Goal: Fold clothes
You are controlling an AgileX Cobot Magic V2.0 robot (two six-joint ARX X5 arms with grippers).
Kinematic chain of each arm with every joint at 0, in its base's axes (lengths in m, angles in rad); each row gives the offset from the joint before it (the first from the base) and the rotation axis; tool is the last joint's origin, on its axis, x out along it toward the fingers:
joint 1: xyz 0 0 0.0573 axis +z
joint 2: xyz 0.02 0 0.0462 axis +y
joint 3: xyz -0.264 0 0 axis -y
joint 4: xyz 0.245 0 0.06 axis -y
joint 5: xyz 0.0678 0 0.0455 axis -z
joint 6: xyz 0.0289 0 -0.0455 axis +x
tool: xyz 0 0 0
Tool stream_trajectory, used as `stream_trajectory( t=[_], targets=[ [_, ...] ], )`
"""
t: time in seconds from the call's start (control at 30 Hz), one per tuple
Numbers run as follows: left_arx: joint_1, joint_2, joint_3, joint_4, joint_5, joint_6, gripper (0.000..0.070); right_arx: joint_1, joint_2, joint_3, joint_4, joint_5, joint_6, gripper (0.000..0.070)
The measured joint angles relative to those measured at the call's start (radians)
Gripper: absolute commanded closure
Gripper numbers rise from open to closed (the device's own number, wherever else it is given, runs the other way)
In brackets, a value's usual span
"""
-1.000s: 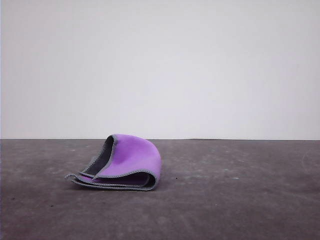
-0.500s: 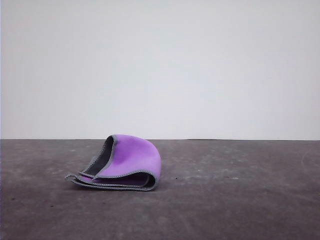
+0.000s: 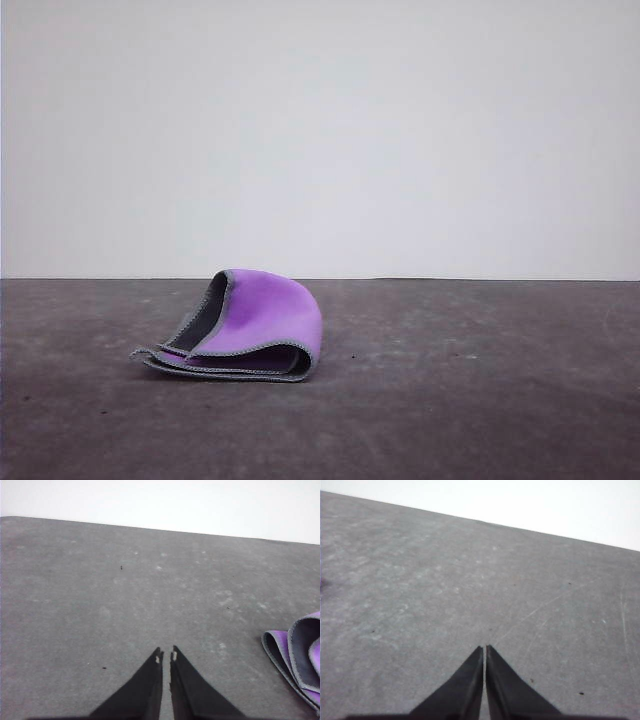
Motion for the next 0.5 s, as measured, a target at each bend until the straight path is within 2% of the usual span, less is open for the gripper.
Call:
stream_trajectory(
  t=[0.5],
  targets=[
    [0.000, 0.000, 0.000, 0.000, 0.000, 0.000, 0.0684, 0.000, 0.000, -0.007, 0.020, 0.006, 0.006, 0.0696]
  ],
)
